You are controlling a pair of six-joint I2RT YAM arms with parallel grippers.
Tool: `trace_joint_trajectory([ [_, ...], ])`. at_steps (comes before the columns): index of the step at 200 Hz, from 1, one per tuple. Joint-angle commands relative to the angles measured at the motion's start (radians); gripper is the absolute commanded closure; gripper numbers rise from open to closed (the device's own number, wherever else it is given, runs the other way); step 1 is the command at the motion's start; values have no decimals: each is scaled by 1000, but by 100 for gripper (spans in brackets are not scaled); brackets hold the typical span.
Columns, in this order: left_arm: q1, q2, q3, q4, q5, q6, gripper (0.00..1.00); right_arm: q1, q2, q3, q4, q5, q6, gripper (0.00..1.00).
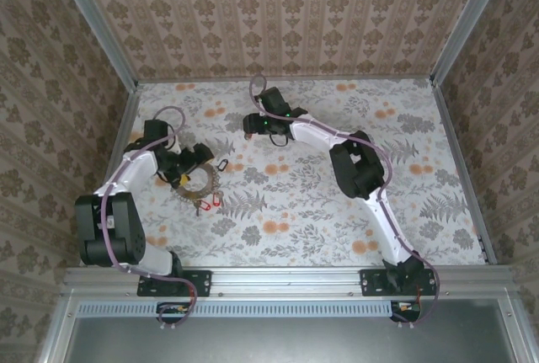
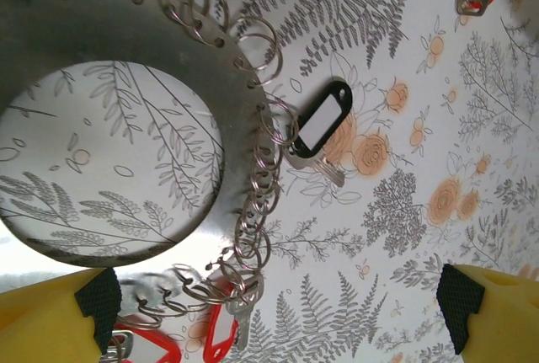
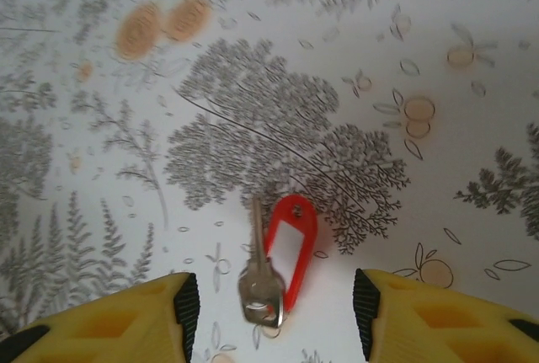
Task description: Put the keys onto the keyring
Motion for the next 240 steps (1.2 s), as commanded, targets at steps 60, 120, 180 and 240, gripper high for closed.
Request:
trace_joint_trajectory([
  [60, -16, -2, -39, 1, 29, -34, 0, -21, 143, 145, -36, -168, 130, 50],
  [120, -19, 6, -35, -4, 33, -26, 0, -26, 200, 207, -16, -232, 155, 74],
  [180, -34, 52, -16, 19, 41, -26, 0, -40, 52, 55, 79, -271, 150, 100],
  [240, -161, 209, 134, -13, -65, 52, 0, -107, -449, -612, 309, -251, 136, 100],
])
